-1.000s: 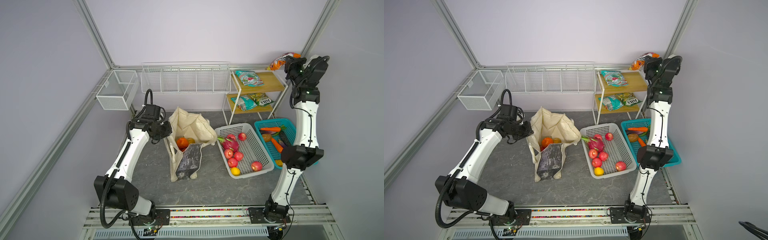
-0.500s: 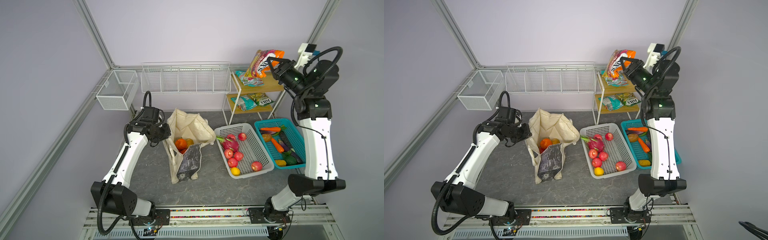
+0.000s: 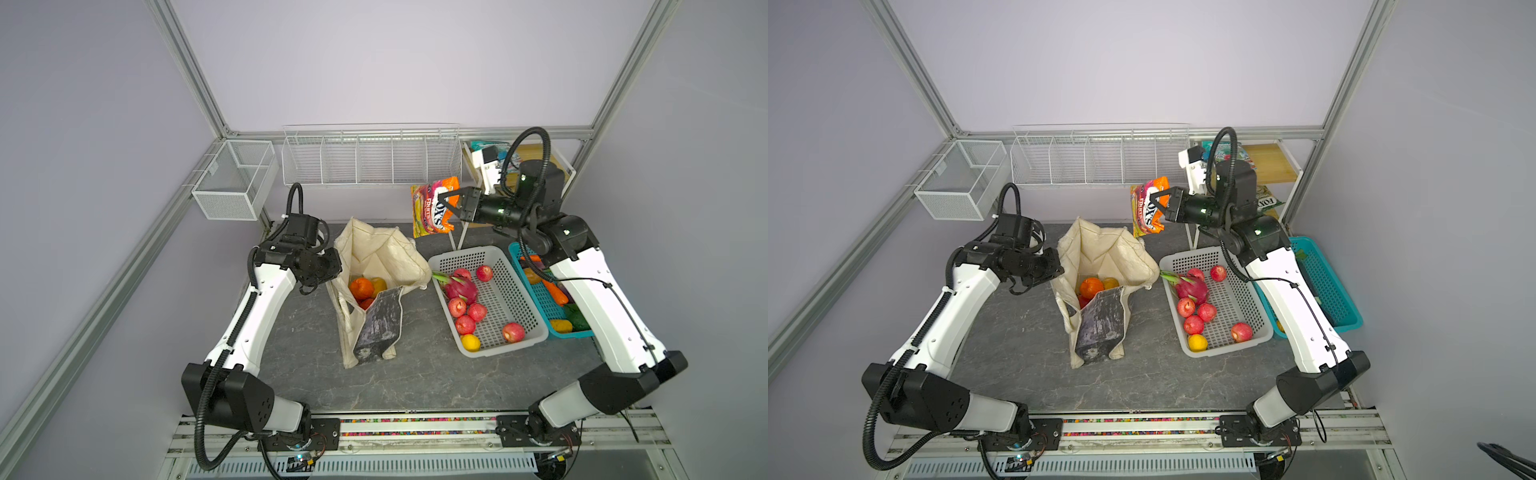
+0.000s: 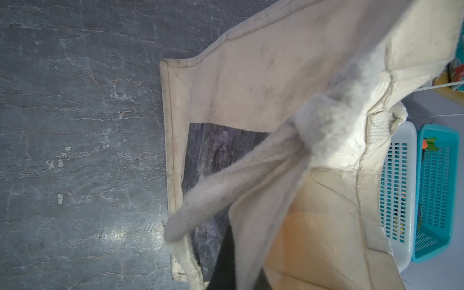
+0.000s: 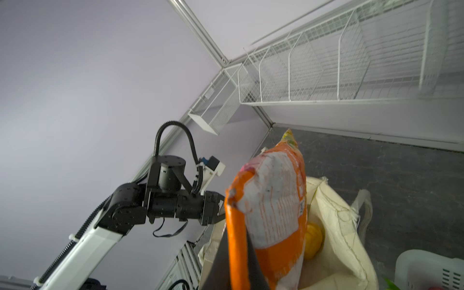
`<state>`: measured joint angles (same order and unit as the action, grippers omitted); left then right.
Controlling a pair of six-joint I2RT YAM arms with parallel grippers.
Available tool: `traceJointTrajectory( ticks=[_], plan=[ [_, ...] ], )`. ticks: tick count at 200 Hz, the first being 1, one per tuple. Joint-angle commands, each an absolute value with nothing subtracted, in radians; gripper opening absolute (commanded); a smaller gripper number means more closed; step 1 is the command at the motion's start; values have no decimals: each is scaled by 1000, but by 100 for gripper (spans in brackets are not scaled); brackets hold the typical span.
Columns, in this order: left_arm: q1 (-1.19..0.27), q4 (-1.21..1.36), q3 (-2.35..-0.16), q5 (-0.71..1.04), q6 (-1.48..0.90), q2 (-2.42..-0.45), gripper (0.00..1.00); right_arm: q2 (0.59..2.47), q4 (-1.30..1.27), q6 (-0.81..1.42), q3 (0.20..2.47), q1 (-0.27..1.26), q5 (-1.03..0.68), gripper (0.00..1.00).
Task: Place the food into the grocery bag and tie it
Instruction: 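Carry the orange snack bag over the tote bag and lower it inside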
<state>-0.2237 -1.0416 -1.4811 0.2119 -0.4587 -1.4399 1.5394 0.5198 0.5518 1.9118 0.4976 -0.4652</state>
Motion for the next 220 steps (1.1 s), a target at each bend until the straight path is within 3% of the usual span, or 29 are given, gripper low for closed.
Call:
traceJointTrajectory(
  ticks=[1,80,155,220],
  plan=[
    [-235,-1093,-1500,235,-446,-1421,0,1505,534,462,1913,578,-399,7],
    [-258,-1103,-1508,247,-429,-1423,0,1603,574,383,1934,767,-284,7],
    [-262,-1094,-1502,255,-418,-1421,0,1794,628,257,2025,779,-268,7],
    [-262,-1104,-1499,247,-423,-1384,0,1913,556,324,1969,788,-307,7]
  ],
)
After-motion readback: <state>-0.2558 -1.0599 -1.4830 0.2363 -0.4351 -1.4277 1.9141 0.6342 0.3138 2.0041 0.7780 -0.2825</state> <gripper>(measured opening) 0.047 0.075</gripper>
